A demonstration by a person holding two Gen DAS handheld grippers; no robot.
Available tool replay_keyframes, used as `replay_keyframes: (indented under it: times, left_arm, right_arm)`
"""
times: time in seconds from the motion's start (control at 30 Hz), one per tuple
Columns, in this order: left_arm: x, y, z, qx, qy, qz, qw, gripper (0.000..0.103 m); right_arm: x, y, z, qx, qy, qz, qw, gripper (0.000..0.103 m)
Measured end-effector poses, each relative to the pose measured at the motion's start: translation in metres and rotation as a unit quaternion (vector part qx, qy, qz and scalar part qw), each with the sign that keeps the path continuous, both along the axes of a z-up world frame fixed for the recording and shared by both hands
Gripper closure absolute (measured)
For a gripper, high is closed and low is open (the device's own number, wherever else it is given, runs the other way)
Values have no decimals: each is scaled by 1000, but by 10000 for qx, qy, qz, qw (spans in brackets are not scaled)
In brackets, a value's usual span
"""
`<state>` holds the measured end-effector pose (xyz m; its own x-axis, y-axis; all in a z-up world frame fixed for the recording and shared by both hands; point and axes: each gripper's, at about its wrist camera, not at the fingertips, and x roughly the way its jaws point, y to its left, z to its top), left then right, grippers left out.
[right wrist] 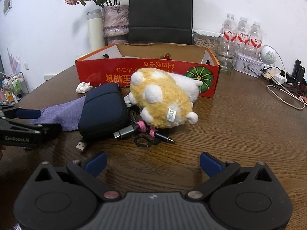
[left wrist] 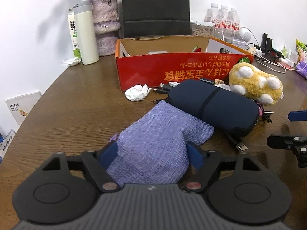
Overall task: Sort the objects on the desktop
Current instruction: 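Grasp the purple cloth pouch with the left gripper and lift it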
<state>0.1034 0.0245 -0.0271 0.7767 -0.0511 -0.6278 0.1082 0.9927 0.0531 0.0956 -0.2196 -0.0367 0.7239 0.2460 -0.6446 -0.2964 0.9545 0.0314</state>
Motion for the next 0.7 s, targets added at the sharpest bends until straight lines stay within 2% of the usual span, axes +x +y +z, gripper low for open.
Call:
replay_keyframes:
  times: [0.07, 0.2, 0.3, 0.33, 0.37, 0.4, 0.5, 0.63, 0.7]
  left_arm:
    - [-2, 1, 1, 13, -41, 63, 10000, 39]
    - [-3, 3, 2, -62, -92, 181, 9998, 48]
    - [-6, 5, 4, -160, -139, 234, 9995, 59]
    - [-6, 6, 5, -202, -157, 238, 9994, 66]
    - [-7, 6, 5, -257, -161, 235, 9993, 77]
    - [-7, 6, 5, -322, -141, 221, 9991, 81]
    - [-9, 4, 4, -405, -150, 211, 9988, 82]
    - [-11, 4, 5, -529, -196, 130, 9983, 92]
    - [-11, 6, 5, -624, -218, 150, 9977, 93]
  right_arm:
    - [0, 0, 0, 3, -9, 1, 10000, 0]
    - [-1, 0, 0, 10, -15, 5, 10000, 0]
    - [-2, 1, 2, 20, -20, 18, 10000, 0]
    - [-2, 1, 2, 24, -18, 20, 10000, 0]
    - [-2, 1, 3, 28, -14, 20, 10000, 0]
    - [-2, 1, 3, 31, -12, 24, 10000, 0]
    - [-2, 2, 4, 32, -16, 36, 10000, 0]
    - [-5, 3, 5, 35, -36, 37, 10000, 0]
    - [-6, 3, 6, 39, -52, 39, 10000, 0]
